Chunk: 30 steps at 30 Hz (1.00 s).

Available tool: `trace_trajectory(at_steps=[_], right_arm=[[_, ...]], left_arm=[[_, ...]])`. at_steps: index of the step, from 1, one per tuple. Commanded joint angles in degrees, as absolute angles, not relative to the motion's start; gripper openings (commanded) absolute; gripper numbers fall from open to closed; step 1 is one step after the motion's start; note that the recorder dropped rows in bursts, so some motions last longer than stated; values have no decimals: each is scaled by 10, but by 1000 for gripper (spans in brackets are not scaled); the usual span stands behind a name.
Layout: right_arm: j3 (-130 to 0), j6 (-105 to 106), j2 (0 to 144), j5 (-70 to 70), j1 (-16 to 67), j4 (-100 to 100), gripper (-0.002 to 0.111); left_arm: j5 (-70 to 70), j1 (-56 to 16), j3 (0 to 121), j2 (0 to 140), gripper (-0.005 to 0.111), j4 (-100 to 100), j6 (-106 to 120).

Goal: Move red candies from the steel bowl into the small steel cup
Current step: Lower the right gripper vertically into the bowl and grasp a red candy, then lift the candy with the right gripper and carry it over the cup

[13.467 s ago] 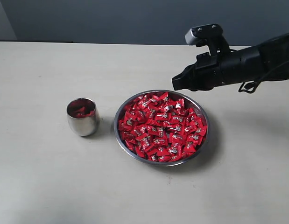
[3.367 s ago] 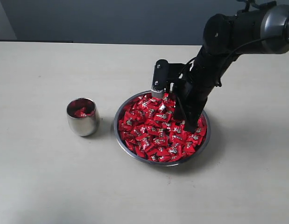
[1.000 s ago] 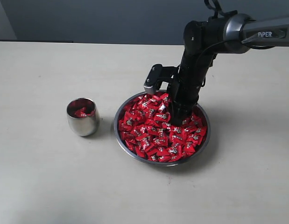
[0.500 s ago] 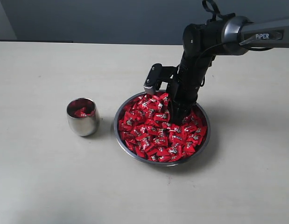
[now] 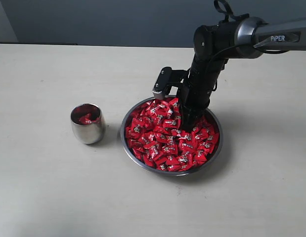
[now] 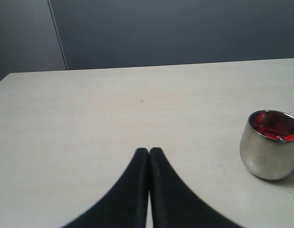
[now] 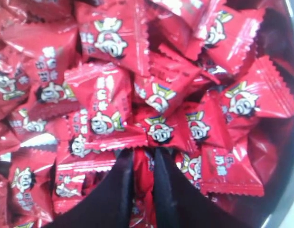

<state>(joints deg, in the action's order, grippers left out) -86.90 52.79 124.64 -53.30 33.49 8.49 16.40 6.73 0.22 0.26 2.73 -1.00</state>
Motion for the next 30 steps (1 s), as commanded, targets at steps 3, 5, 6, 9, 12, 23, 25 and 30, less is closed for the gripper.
trace_trajectory(at_steps=[3,5,6,9,12,23,25,30], right_arm=[[-871,522,1245,-534,333,77,-1],[-871,512,1239,-535,333,68,-1],[-871,505,1236,-535,333,59,-1],[-871,491,1220,-534,333,49,-1],[-871,479,1202,-534,333,57,-1],[-871,478,1168,-472,331,211,-1],[-871,478,1168,-465,331,223,-1],[-868,480,1168,-456,331,261,-1]], left_arm=[[163,68,0,0,0,26,-11],[163,68,0,0,0,26,-11],[163,68,0,0,0,26,-11],[163,68,0,0,0,26,-11],[163,68,0,0,0,26,-11],[163,68,0,0,0,26,-11],[163,68,0,0,0,26,-11],[163,68,0,0,0,26,-11]])
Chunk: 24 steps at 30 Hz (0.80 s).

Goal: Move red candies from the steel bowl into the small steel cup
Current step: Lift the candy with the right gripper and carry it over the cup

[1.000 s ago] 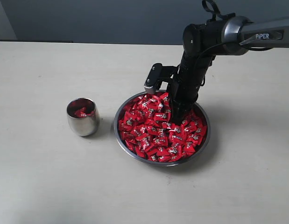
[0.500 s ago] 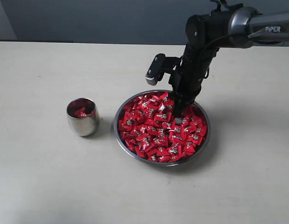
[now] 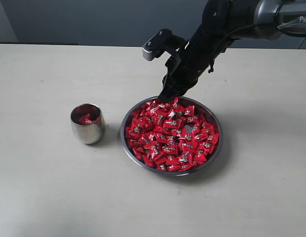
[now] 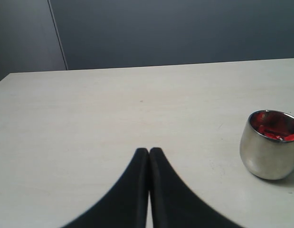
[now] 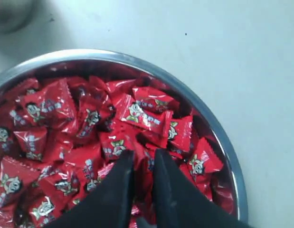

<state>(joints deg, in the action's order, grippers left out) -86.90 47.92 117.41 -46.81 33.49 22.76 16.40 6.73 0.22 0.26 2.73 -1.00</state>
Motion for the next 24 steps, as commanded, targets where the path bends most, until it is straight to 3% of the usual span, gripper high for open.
trace_trajectory(at_steps=[1,9,16,20,24], right_arm=[[-863,480,1167,-447,331,271,-1],[-736,553,1121,-325,323,383,-1],[-585,911,1023,-227,273,814,-1],[-580,1096,1030,-298,273,999,-1],[-617,1144,1078,-399,275,999,-1]], left_arm=[[163,68,0,0,0,26,-11],[163,68,0,0,0,26,-11],[163,68,0,0,0,26,-11],[163,68,0,0,0,26,-11],[163,68,0,0,0,26,-11]])
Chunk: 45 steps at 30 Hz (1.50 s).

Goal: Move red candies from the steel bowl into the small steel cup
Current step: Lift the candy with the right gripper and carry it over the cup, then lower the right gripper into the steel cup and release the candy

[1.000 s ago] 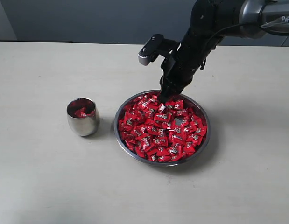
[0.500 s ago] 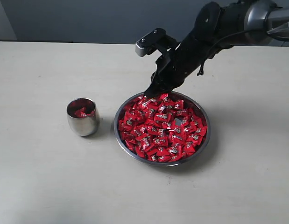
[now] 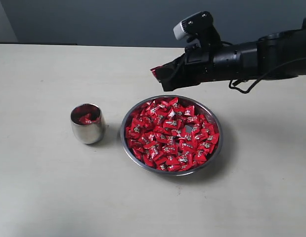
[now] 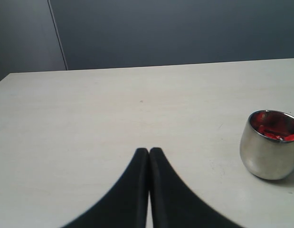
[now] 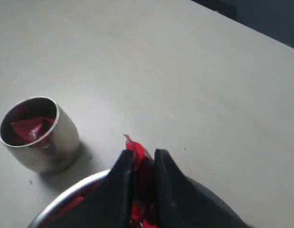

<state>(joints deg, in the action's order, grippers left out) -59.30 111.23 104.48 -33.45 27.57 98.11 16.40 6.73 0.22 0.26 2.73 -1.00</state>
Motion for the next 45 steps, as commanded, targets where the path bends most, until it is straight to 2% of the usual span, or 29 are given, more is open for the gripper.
trace_trajectory(at_steps=[1,7,13,18,29,45], right_arm=[[-628,1144,1094,-412,275,999,-1],[-693,1207,1140,-469,309,999,-1],[-788,1198,1207,-525,377,999,-1],[-817,1182,1236,-533,397,999,-1],[-821,1109,1248,-487,401,984,-1],[-821,1108,1257,-435,434,955,-1]], left_arm=[[163,68,0,0,0,26,-11],[163,68,0,0,0,26,-11],[163,68,0,0,0,26,-11],[163,68,0,0,0,26,-11],[163,68,0,0,0,26,-11],[163,68,0,0,0,26,-11]])
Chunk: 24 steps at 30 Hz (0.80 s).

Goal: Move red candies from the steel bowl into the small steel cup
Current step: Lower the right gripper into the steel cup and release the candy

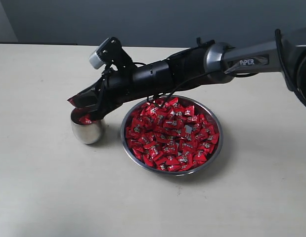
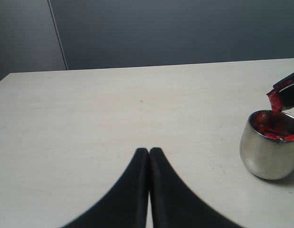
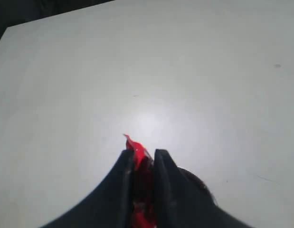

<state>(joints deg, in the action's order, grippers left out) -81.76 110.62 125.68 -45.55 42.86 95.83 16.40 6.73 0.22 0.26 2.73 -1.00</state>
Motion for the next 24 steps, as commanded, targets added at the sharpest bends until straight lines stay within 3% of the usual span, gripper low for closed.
trace_trajectory(at_steps=[1,20,22,24], right_arm=[[-821,1108,1257,-432,434,955,-1],[-821,1043,1257,-403,434,936,-1],[-821,1043,1257,-403,434,936,2],[-821,1036,1257,-403,434,936,12]], left_arm=[[163,68,0,0,0,26,-11],[163,68,0,0,0,26,-11],[163,68,0,0,0,26,-11],[163,68,0,0,0,26,-11]])
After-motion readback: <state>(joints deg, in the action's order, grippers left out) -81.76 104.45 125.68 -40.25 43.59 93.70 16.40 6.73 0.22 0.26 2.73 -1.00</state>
